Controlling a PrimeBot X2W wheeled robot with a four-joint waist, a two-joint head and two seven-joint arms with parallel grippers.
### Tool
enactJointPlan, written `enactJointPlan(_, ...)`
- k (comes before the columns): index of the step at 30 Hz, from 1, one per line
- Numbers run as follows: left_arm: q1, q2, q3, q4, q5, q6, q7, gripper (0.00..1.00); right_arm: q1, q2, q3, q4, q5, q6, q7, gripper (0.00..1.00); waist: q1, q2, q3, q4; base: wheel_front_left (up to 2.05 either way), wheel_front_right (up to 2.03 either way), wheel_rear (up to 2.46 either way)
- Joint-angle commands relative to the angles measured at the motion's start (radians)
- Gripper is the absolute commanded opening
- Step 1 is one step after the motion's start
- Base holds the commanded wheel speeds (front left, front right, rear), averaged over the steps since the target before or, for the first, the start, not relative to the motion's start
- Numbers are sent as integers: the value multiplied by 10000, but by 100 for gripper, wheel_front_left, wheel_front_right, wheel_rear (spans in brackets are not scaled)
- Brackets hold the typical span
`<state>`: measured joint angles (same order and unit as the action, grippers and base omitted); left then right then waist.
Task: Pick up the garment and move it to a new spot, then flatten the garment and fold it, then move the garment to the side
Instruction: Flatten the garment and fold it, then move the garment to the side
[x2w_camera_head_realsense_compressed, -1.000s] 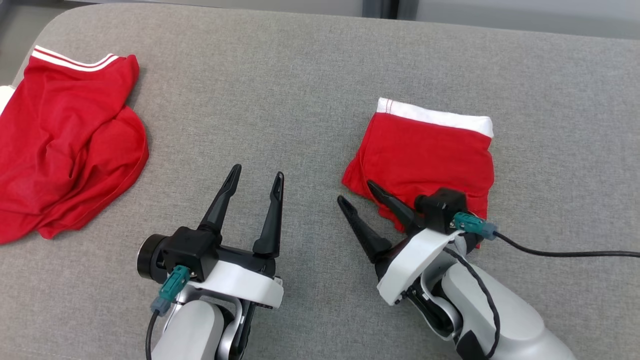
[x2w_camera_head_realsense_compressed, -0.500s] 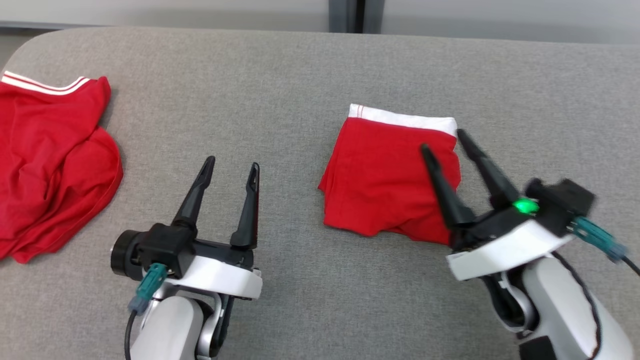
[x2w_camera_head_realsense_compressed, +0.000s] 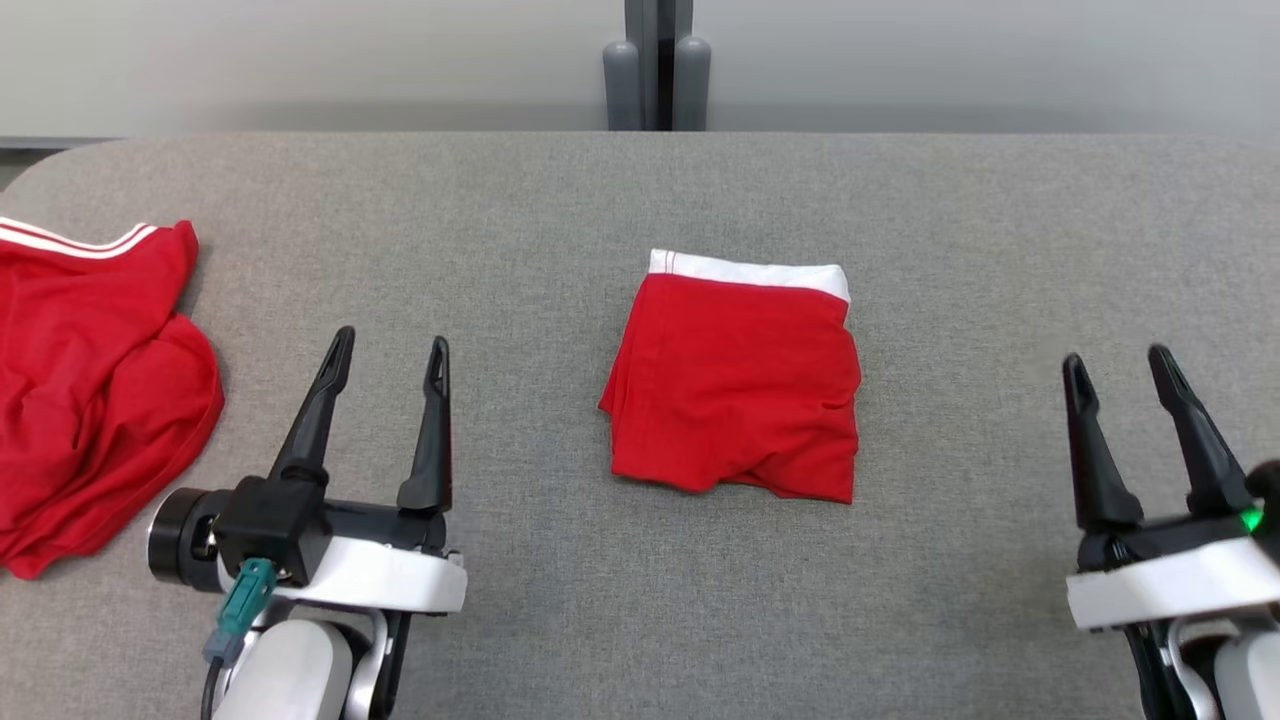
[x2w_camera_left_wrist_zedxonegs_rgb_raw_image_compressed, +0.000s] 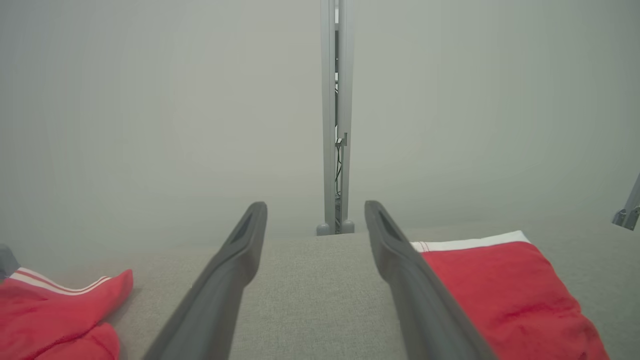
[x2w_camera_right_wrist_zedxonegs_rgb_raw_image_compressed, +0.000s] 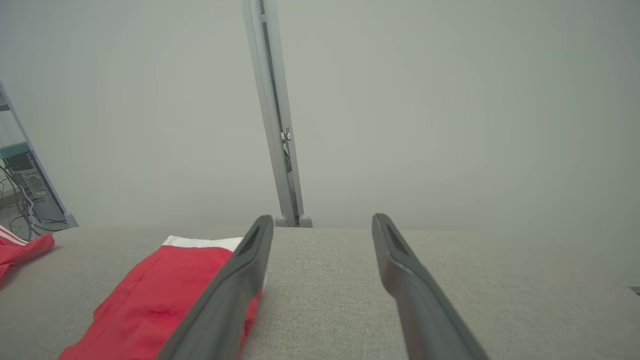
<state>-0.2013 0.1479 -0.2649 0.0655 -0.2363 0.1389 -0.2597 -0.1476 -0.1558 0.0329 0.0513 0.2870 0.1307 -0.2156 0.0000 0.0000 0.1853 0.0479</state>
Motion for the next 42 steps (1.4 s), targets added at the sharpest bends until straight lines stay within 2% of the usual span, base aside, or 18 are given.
enactJointPlan(1, 171, 150, 99, -28, 11, 53, -38, 100, 369, 85, -237, -120, -206, 3, 143, 100, 0, 0, -124, -43, 0, 0, 0)
enactJointPlan(7, 341, 329, 246, -13, -22, 52, -38, 100, 1113, 360, -618, -413, -541, 3, 565, 100, 0, 0, -276, -149, 0, 0, 0)
enactJointPlan(15, 360, 374, 218, -99, -48, 117, -36, 100, 1234, 504, -739, -570, -550, 3, 722, 100, 0, 0, -249, -150, 0, 0, 0)
enactJointPlan(20, 243, 332, 128, -104, -45, 146, -20, 100, 977, 509, -594, -442, -415, 3, 870, 100, 0, 0, -156, -15, 0, 0, 0)
enactJointPlan(24, 103, 284, 56, -102, -32, 156, -21, 100, 440, 378, -38, -80, -259, 3, 958, 100, 0, 0, -3, 113, 0, 0, 0)
enactJointPlan(29, -46, 155, -75, -54, -47, 93, -25, 100, -589, 335, 663, 973, 120, 3, 901, 100, 0, 0, 282, 407, 0, 0, 0)
enactJointPlan(35, -294, -66, -282, 125, -83, -33, -34, 100, -1626, 406, 1463, 2926, 745, 3, 719, 100, 0, 0, 677, 865, 0, 0, 0)
enactJointPlan(42, -521, -277, -374, 238, -19, -175, -41, 100, -2070, 630, 2248, 4850, 1600, 3, 600, 100, 0, 0, 1005, 1192, 0, 0, 0)
